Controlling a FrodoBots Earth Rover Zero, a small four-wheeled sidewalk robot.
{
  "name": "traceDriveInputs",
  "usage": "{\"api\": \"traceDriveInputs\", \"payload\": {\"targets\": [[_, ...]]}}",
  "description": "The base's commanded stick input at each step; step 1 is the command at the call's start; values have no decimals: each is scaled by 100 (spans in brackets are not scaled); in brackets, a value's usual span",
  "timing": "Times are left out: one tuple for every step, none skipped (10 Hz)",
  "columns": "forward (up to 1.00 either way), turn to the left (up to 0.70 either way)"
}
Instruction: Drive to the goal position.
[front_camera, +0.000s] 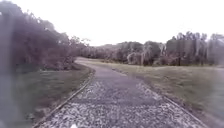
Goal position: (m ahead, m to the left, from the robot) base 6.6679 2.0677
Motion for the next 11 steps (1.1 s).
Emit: {"api": "traceDriveInputs", "payload": {"targets": [[50,-50],[50,-28],[50,0],[50,0],[50,0],[50,0],[50,0],[50,0],[50,0],[50,0],[50,0]]}}
